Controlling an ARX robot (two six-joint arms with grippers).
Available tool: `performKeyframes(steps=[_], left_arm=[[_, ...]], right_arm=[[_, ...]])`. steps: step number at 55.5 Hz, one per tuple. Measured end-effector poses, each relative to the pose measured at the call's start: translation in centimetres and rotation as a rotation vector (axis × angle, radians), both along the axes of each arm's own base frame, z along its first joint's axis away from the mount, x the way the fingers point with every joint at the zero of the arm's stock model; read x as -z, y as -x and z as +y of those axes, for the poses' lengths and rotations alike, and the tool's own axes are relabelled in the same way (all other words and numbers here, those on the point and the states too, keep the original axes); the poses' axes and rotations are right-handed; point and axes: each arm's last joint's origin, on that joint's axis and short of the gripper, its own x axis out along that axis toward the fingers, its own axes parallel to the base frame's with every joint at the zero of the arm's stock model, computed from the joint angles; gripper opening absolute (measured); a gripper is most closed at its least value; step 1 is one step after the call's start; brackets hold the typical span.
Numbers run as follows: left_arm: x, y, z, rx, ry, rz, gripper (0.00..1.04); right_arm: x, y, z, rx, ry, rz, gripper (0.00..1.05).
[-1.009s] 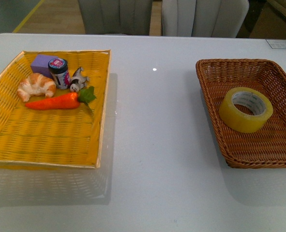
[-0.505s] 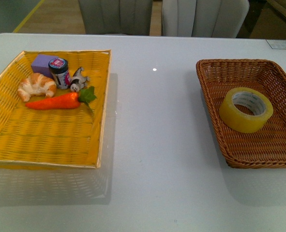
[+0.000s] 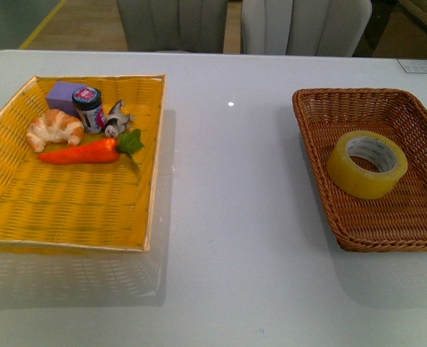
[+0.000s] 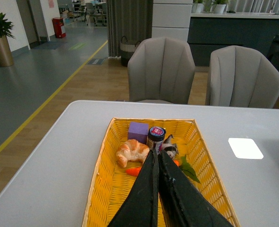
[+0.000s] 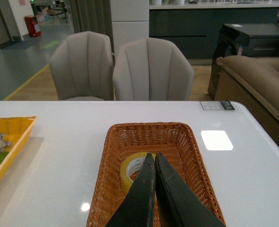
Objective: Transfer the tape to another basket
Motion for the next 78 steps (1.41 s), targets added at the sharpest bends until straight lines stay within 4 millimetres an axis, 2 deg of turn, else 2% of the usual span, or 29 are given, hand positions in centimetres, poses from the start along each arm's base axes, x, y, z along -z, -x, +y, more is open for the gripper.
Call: performKeyframes(steps=[11,23,26,34,51,54,55,78], left_arm=[[0.0,0.0,0.0,0.000,0.000,0.000,0.02],[0.0,0.0,0.0,0.000,0.000,0.000,0.02],[0.0,0.0,0.0,0.000,0.001,0.000,0.03],[0.0,0.0,0.0,0.000,0.000,0.000,0.31],[0.0,0.0,0.0,0.000,0.000,0.000,0.85],[0.0,0.0,0.0,0.000,0.000,0.000,0.96],[0.0,0.0,0.0,0.000,-0.001,0.000,0.98],[0.0,0.0,0.0,0.000,-0.002,0.000,0.96]], right_arm=[[0.3,1.2,0.0,0.000,0.000,0.006,0.02],[0.3,1.2,0.0,0.000,0.000,0.006,0.02],[0.3,1.2,0.0,0.000,0.001,0.005,0.16],[0.3,1.2,0.0,0.000,0.001,0.005,0.44],[0.3,1.2,0.0,0.000,0.001,0.005,0.96],[0.3,1.2,0.0,0.000,0.001,0.005,0.95],[0.3,1.2,0.0,0.000,0.001,0.005,0.95],[0.3,1.2,0.0,0.000,0.001,0.005,0.96]])
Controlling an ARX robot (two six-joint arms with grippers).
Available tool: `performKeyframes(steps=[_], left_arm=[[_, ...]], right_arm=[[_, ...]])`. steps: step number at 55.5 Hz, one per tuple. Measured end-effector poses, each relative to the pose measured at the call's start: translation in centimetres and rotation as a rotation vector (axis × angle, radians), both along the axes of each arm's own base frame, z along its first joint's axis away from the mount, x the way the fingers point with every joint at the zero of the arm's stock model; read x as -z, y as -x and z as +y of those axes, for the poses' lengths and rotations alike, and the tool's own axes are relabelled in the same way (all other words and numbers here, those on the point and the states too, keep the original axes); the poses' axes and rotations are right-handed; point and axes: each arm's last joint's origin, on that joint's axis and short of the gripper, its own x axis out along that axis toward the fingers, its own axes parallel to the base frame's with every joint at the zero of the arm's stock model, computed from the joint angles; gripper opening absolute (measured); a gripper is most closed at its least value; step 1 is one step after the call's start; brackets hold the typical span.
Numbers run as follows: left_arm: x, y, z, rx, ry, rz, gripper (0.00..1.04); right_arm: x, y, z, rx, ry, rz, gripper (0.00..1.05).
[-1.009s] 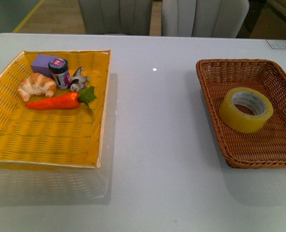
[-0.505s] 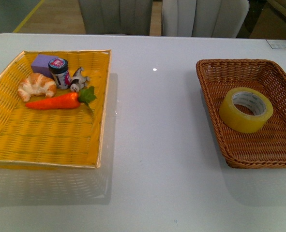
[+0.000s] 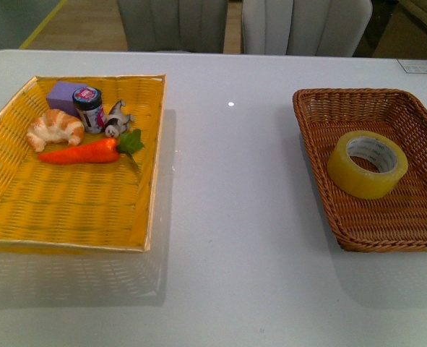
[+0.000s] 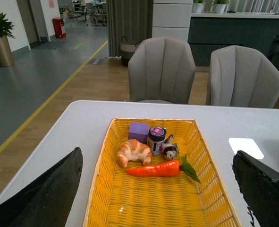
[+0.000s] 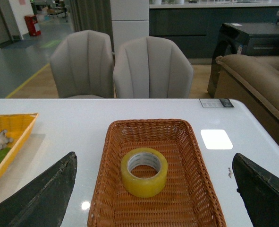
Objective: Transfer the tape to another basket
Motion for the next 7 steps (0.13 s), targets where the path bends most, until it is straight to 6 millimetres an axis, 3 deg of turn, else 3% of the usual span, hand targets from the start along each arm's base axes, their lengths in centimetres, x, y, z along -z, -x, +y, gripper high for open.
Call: performKeyframes(steps=[7], left_arm=[[0.00,0.00,0.00,0.000,0.000,0.000,0.96]], right_arm=[[0.00,0.00,0.00,0.000,0.000,0.000,0.96]])
